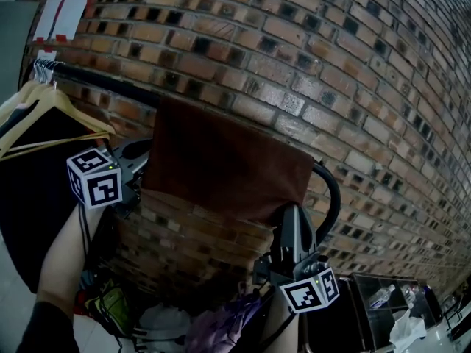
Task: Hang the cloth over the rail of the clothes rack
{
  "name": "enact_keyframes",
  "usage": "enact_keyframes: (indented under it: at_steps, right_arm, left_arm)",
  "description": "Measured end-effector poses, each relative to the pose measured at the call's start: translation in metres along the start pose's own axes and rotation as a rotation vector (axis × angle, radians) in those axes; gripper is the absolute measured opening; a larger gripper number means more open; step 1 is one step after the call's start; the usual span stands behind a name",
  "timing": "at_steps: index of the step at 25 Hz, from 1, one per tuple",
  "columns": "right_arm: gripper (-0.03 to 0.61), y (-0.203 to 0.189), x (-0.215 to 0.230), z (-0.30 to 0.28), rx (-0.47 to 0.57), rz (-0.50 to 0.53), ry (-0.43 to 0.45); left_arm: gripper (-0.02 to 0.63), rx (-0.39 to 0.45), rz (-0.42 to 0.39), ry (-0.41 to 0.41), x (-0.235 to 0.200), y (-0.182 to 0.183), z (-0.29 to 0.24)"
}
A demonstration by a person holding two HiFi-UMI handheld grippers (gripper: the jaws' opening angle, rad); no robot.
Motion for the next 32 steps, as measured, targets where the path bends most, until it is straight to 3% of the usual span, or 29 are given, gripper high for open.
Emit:
enact_keyframes:
  at_steps: [14, 18, 20, 24, 30, 32]
  right_arm:
    - [0.017, -0.021, -0.017, 0.009, 0.027, -0.022, -0.034]
    - [0.043, -0.025, -0.018, 0.026, 0.027, -0.012, -0.056]
    - [0.046, -0.033, -0.019, 0.045, 0.014, -0.001, -0.097]
    - [0.047, -0.053, -0.028, 0.078, -0.038, 0.046, -0.186]
    - [0.028, -0.076, -0.048, 0.107, -0.063, 0.034, -0.234]
    - [0.006, -0.082, -0.057, 0.114, -0.074, 0.041, -0.243]
  left_arm:
    - [0.035, 0.009, 0.020, 0.003, 0.017, -0.026, 0.014]
    - [0.050, 0.026, 0.011, 0.017, 0.019, -0.033, 0.023]
    - [0.092, 0.020, -0.015, 0.042, 0.027, -0.042, 0.035]
    - [0.094, -0.004, -0.035, 0.137, 0.042, -0.076, 0.063]
    - [0.092, 0.017, 0.074, 0.200, 0.078, -0.129, 0.100]
    - [0.054, 0.030, 0.108, 0.205, 0.095, -0.143, 0.107]
Point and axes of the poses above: the fingertips, and each gripper's own axes: z backward along the fingers, x to its right, y out of its top, the point moved 9 cm from there along z, backward along the fingers, and after that the axes turned 11 degrees about -x, right-handed, at the moved point
